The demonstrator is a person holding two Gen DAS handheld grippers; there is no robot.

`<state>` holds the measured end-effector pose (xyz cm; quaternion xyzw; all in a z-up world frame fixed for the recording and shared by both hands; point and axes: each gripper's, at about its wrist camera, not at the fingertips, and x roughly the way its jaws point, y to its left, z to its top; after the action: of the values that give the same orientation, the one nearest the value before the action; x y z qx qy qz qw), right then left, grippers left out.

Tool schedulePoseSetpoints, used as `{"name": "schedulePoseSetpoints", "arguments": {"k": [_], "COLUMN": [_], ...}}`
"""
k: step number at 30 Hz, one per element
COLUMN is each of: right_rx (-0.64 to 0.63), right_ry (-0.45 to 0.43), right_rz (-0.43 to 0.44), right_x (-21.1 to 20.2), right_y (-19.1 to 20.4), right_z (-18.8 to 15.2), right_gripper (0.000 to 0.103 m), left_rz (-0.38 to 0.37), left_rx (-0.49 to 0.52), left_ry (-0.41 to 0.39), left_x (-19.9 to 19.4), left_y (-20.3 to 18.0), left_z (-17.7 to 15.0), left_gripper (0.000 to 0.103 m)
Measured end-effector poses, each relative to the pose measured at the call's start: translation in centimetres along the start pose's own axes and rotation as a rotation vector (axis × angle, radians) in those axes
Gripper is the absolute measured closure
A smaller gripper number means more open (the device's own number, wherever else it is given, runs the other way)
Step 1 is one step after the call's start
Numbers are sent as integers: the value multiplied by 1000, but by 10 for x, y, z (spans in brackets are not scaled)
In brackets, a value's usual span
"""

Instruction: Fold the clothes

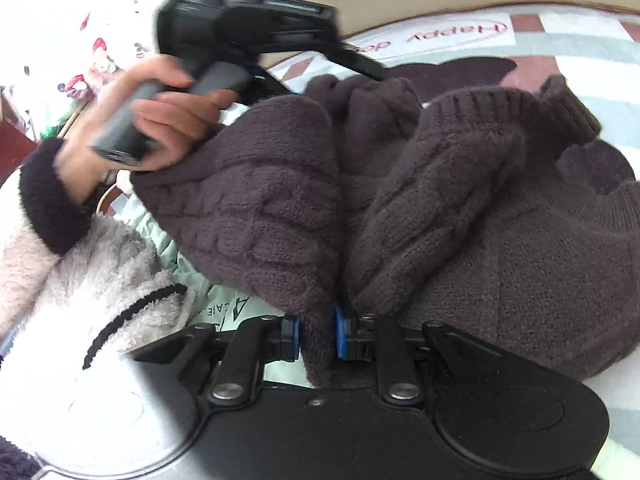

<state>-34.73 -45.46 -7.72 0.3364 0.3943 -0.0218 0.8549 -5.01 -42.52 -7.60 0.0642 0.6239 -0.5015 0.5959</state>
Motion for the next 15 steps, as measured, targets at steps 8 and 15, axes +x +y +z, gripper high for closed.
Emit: {"name": "schedulePoseSetpoints", "arguments": {"k": [8, 15], "right_rx": [7, 127], "right_ry": [-80, -300], "right_rz": [-1, -86], "right_x": [-17, -50], "right_y": [2, 11], "right_z": [1, 15], "right_gripper": [81, 73], "left_rz": [47, 7], "left_rx": [330, 532], "left_ry": [-472, -894], "left_x": [-91, -189], "left_y": [-53, -101], "left_z": [-44, -110], "left_gripper": [96, 95]}}
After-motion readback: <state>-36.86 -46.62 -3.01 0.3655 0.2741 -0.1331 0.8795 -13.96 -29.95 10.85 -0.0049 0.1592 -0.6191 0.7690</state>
